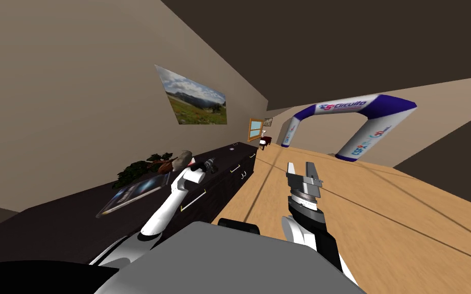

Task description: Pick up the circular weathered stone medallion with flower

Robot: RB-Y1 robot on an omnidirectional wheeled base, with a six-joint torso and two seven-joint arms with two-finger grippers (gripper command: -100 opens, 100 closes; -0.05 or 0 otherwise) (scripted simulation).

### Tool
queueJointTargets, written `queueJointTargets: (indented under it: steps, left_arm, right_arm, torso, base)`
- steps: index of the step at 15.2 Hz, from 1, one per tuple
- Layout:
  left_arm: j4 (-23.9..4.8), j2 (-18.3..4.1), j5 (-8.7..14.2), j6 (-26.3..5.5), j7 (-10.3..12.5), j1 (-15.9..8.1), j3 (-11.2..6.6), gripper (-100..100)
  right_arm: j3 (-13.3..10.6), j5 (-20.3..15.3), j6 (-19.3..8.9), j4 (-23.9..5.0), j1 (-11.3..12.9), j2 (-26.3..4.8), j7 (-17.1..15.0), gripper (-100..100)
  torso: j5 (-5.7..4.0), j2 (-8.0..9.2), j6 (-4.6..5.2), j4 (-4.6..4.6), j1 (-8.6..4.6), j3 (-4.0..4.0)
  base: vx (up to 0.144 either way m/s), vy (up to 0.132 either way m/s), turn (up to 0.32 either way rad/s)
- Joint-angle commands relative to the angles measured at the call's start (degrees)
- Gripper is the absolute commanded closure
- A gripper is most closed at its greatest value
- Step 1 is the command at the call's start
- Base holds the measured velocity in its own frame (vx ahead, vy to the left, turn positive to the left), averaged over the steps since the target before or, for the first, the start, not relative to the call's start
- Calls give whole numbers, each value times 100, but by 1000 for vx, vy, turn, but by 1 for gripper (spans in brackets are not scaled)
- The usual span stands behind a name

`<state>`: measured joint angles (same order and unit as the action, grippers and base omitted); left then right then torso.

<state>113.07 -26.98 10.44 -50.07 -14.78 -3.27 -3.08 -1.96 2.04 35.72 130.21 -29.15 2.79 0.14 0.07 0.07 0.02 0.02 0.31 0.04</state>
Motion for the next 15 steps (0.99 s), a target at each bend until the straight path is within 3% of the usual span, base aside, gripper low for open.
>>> queueJointTargets:
  steps: [1,15]
  left_arm:
    - [-91,-29,58,-286,-83,-83,-11,-100]
    - [-561,-158,405,-1763,-526,-621,-61,-100]
  right_arm:
    - [0,0,0,0,0,0,0,0]
    - [0,0,0,0,0,0,0,0]
  torso:
    - [0,0,0,0,0,0]
    - [-1,-7,0,-2,-6,-4]
  base:
    - [-43,49,-135]
    - [-40,40,-99]
